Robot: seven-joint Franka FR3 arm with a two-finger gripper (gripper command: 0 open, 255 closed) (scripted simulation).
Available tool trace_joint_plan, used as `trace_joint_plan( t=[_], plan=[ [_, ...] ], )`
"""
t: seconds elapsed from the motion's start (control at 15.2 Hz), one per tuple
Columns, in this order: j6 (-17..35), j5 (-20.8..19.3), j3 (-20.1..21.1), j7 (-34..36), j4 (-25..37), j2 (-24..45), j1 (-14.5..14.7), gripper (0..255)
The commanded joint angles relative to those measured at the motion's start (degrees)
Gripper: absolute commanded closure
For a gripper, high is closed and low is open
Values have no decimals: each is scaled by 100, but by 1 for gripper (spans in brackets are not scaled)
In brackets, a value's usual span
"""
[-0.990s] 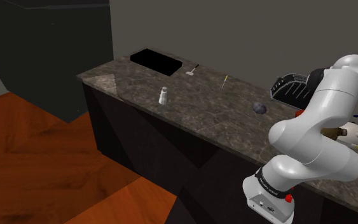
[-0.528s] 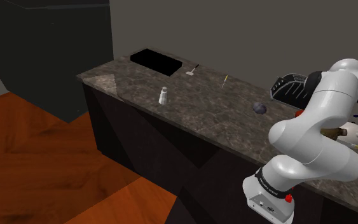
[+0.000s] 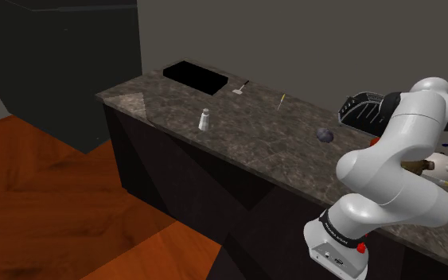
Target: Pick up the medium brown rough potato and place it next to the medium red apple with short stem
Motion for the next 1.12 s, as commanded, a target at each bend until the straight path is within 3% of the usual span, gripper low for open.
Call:
trace_joint_plan(
  t=[0.0, 0.26, 0.33, 0.66, 1.06],
  plan=[
    [2, 8, 35, 2, -53, 57, 22, 255],
    [1, 11, 32, 1, -52, 58, 23, 255],
    [-50, 13, 33, -9, 23, 77, -1, 0],
    [2, 13, 30, 0, -54, 58, 25, 0],
    [-377, -79, -66, 39, -151, -394, 232, 0]
  ],
)
